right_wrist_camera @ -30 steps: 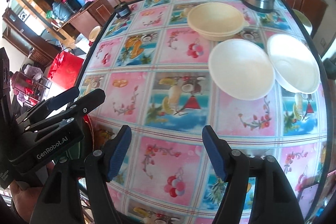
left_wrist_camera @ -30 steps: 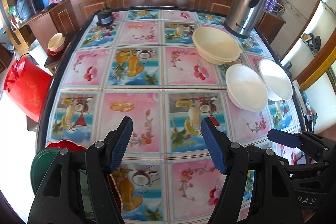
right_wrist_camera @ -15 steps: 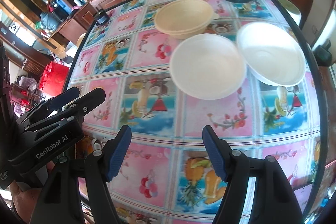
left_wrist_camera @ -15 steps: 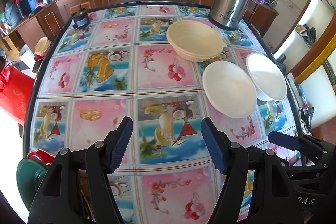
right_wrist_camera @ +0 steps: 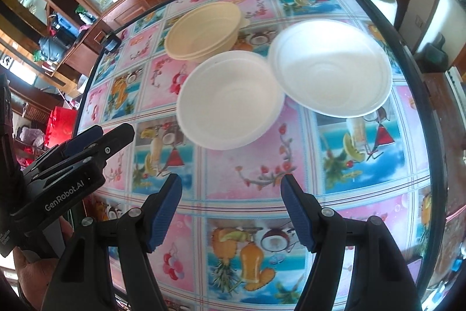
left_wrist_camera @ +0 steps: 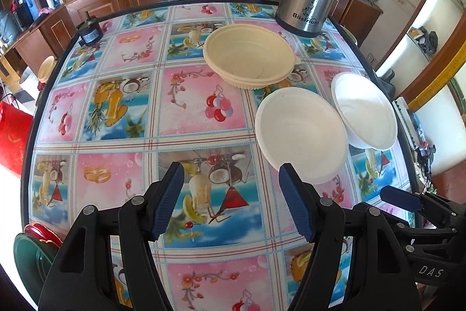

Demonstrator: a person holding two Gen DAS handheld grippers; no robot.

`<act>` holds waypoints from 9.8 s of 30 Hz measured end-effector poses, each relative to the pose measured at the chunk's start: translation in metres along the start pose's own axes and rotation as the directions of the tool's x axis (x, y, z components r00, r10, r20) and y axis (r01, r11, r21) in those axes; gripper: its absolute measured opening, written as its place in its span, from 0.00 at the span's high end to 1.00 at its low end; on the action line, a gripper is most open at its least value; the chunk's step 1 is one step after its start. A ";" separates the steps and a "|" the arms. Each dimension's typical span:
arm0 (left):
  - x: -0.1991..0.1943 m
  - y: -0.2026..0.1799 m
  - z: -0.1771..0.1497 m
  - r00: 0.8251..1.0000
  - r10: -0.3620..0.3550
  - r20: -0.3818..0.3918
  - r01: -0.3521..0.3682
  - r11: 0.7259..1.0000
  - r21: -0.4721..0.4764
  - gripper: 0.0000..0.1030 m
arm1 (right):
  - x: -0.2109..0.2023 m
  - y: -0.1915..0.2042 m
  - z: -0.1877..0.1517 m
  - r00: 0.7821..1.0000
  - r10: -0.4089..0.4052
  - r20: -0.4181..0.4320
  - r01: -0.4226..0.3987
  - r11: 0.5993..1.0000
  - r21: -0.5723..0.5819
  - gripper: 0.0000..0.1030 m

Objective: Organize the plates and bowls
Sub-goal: 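Move both grippers toward the rim of the cream plastic bowl, then close the left gripper on the cream bowl rim while the right gripper clamps it too, then lift the cream bowl with both grippers and carry it toward the green basin, then lower the cream bowl into the green basin and open both grippers, then move both grippers toward the white paper plates beside the thermos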

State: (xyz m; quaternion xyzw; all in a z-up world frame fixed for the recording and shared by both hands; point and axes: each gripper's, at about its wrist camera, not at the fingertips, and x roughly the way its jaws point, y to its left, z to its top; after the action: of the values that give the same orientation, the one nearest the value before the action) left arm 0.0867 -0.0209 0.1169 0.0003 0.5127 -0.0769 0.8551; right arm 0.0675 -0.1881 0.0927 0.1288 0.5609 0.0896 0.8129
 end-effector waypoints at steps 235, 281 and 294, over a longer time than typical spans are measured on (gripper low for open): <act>-0.106 0.279 -0.208 0.967 0.222 -0.121 -0.251 0.906 -0.340 0.74 | 0.077 0.321 -0.126 0.986 0.048 -0.162 -0.132 0.822 -0.555 0.84; -0.091 0.148 -0.092 0.993 0.114 0.027 -0.108 0.977 -0.183 0.41 | 0.020 0.189 -0.072 0.998 0.043 -0.038 -0.053 0.936 -0.349 0.46; -0.045 0.027 -0.023 0.999 0.023 0.038 -0.022 0.999 -0.024 0.41 | -0.008 0.063 -0.021 0.999 -0.024 0.032 0.029 0.987 -0.159 0.45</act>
State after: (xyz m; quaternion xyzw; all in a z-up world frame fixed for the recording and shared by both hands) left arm 0.0493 0.0139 0.1436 -0.0055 0.4970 -0.0612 0.8656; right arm 0.0450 -0.1281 0.1118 0.0573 0.5414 0.1212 0.8300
